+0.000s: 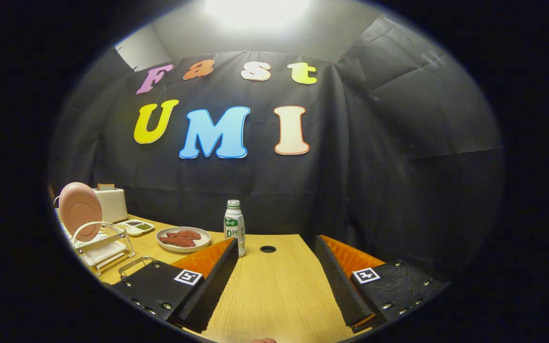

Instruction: Take the plate from the dish rack, then take the spoon from the basket and place it into the plate.

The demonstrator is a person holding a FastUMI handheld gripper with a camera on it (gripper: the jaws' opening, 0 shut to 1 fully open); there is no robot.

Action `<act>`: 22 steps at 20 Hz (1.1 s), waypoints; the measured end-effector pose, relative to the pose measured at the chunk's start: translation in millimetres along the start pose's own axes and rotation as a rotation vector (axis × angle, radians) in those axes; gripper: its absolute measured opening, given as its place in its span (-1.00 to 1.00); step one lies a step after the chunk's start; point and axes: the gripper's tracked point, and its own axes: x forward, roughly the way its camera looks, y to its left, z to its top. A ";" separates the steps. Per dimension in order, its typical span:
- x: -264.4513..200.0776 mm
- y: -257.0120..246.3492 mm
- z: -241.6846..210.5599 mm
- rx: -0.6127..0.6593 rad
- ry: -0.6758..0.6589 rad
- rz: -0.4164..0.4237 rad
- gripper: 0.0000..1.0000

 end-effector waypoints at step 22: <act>-147.7 221.5 129.3 0.103 0.099 0.215 0.98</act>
